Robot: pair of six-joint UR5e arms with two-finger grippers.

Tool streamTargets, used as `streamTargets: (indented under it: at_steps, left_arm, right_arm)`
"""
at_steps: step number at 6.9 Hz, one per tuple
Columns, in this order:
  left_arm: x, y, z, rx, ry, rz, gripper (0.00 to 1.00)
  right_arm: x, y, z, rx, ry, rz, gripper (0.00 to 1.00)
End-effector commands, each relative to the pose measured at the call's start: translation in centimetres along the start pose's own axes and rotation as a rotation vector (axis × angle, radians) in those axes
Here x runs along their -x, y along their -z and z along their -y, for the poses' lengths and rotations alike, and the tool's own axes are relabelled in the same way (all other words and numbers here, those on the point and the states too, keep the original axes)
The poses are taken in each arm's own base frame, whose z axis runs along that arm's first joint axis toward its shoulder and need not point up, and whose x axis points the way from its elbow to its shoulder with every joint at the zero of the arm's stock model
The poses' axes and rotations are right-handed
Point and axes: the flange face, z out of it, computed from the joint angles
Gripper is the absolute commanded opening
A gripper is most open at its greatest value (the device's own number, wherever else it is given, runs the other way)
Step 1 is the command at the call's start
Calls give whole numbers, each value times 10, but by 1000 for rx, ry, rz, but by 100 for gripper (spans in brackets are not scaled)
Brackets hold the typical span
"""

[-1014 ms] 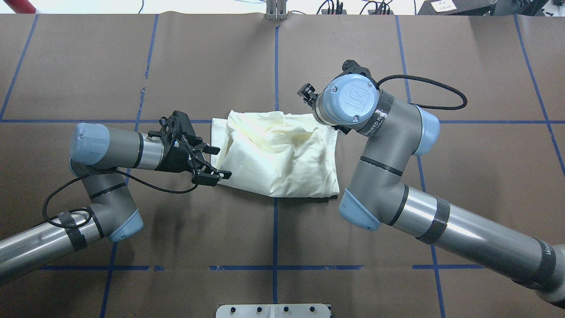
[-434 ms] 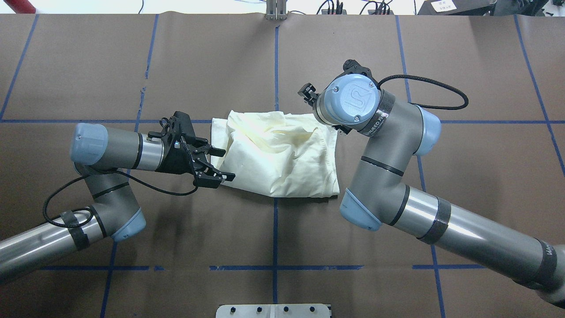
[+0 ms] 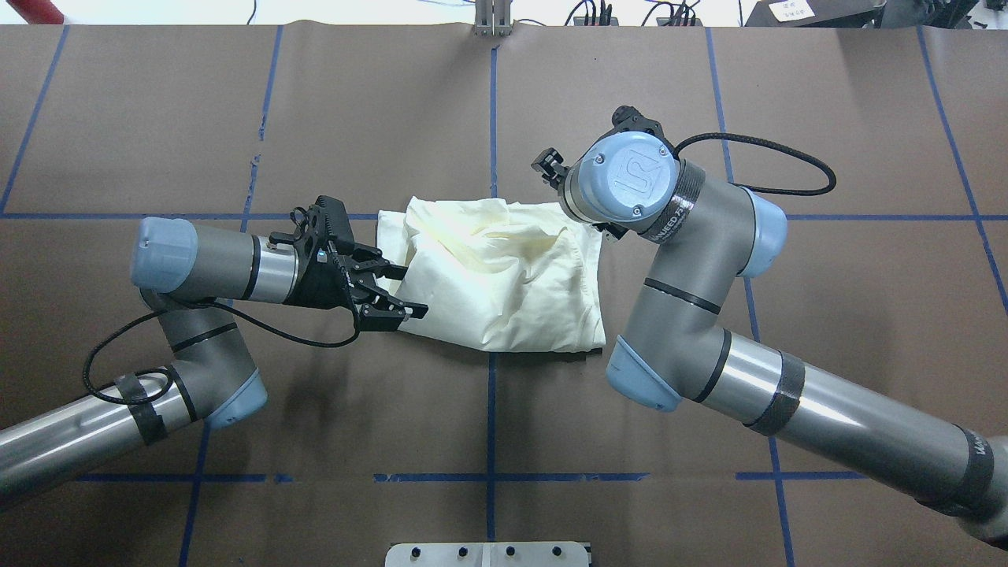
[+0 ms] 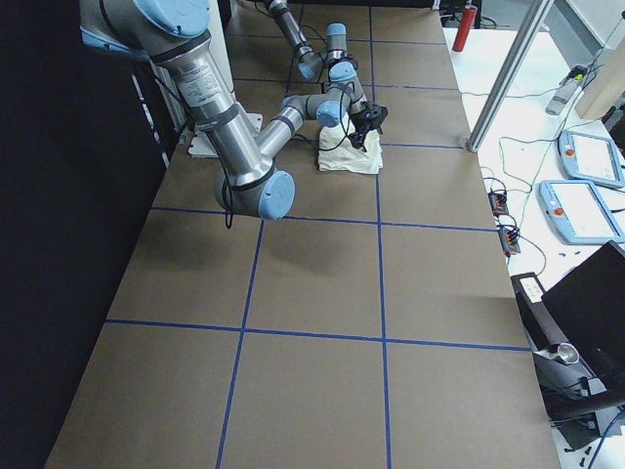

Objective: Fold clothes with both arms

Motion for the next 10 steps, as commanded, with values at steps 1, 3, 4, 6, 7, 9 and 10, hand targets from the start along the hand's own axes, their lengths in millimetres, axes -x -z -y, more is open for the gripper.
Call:
streamTargets:
  at_steps: [1,3,4,6,7,9,10]
  left_arm:
    - [0,-2,-4,6,4,0,52]
    - [1,3,-13,3,1,-5,28]
    - [2,3,-15,3,3,-5,25]
    - [-13,12,-50,-26,232,-72,0]
    - [-19,16,-56,-41,375,-98,0]
    - [-19,18,-58,-39,546,-104,0]
    - [-20,18,-57,-35,599,-109,0]
  right_arm:
    - [0,1,0,-1,0,4,100]
    - [-2,8,0,4,0,15,100]
    - [-2,9,0,3,0,15,100]
    - [-3,9,0,4,0,15,100]
    - [-3,9,0,3,0,15,100]
    - [-4,8,0,4,0,15,100]
    - [-4,8,0,3,0,13,100]
